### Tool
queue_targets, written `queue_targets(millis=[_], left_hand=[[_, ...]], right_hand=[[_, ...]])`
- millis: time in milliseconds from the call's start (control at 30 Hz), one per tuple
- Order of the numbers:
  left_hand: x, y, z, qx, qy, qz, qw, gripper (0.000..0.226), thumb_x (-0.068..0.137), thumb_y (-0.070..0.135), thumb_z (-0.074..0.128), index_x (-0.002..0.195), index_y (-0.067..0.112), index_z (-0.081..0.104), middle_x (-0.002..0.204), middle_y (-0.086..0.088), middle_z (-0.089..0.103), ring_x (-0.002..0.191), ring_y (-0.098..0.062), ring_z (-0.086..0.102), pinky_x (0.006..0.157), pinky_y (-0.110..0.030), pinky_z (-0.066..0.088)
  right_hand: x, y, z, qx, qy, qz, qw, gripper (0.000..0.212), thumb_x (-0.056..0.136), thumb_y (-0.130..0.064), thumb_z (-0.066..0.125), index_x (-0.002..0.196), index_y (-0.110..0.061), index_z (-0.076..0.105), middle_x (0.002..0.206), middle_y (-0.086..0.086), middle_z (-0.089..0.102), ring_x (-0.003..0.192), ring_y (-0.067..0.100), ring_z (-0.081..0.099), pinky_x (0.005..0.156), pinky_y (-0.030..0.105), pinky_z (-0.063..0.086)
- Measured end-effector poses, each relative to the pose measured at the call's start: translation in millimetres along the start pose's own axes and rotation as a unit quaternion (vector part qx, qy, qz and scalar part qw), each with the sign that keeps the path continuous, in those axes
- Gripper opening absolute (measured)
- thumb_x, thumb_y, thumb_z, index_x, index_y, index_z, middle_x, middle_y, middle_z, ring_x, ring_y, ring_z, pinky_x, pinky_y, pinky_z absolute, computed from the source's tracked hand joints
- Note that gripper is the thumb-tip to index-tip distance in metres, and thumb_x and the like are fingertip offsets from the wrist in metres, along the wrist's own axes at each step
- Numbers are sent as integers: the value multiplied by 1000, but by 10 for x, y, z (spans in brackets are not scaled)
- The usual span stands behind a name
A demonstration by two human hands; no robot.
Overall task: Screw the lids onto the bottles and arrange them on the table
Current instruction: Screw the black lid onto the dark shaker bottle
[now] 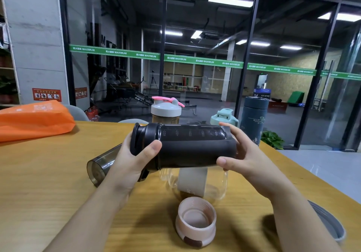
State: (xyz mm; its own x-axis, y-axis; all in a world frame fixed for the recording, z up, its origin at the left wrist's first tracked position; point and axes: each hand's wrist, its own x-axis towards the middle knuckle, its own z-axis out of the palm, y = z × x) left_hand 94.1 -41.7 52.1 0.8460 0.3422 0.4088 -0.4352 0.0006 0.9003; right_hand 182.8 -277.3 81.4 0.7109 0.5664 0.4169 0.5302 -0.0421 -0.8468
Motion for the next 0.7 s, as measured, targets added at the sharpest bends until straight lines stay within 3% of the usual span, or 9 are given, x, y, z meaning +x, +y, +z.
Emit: queue_targets(millis=[200, 267, 400, 533, 600, 700], left_hand=[[8, -11, 11, 8, 1, 8, 1000, 105, 29, 71, 83, 122, 30, 53, 109, 2, 69, 104, -21, 64, 89, -39, 50], [12, -2, 21, 13, -1, 17, 1000, 110, 31, 70, 84, 128, 30, 50, 113, 3, 69, 110, -20, 62, 96, -42, 48], [8, 5, 23, 17, -6, 21, 1000, 114, 30, 68, 85, 131, 32, 47, 116, 3, 68, 113, -19, 62, 104, -51, 43], [-5, -5, 27, 32, -6, 22, 999, 123, 26, 70, 84, 135, 30, 43, 114, 5, 68, 111, -17, 62, 103, -49, 44], [-2, -13, 24, 36, -4, 24, 999, 122, 26, 70, 84, 134, 29, 43, 110, 7, 69, 108, -16, 64, 100, -46, 47], [8, -23, 8, 35, 3, 27, 999, 113, 28, 71, 83, 128, 33, 48, 108, 8, 69, 107, -17, 63, 94, -41, 49]], right_hand=[[37, 33, 25, 3, 40, 1, 999, 63, 55, -48, 71, 115, -36, 55, 87, -11, 71, 64, 18, 67, 53, 24, 48], [47, 40, 35, 12, 48, 4, 999, 57, 58, -50, 67, 109, -25, 61, 76, -5, 70, 56, 19, 62, 47, 23, 43], [62, 52, 41, -8, 61, 40, 997, 51, 73, -53, 58, 100, -10, 63, 61, 0, 61, 49, 18, 56, 44, 23, 39], [71, 53, 28, -54, 63, 88, 993, 76, 71, -78, 52, 89, -5, 62, 51, 9, 57, 48, 22, 50, 46, 24, 37], [67, 39, 29, -63, 57, 92, 992, 78, 61, -77, 46, 87, -6, 62, 50, 10, 57, 47, 23, 50, 46, 24, 37], [55, 28, 44, -31, 53, 74, 995, 63, 66, -69, 49, 87, -12, 64, 58, 9, 61, 48, 20, 56, 47, 26, 39]])
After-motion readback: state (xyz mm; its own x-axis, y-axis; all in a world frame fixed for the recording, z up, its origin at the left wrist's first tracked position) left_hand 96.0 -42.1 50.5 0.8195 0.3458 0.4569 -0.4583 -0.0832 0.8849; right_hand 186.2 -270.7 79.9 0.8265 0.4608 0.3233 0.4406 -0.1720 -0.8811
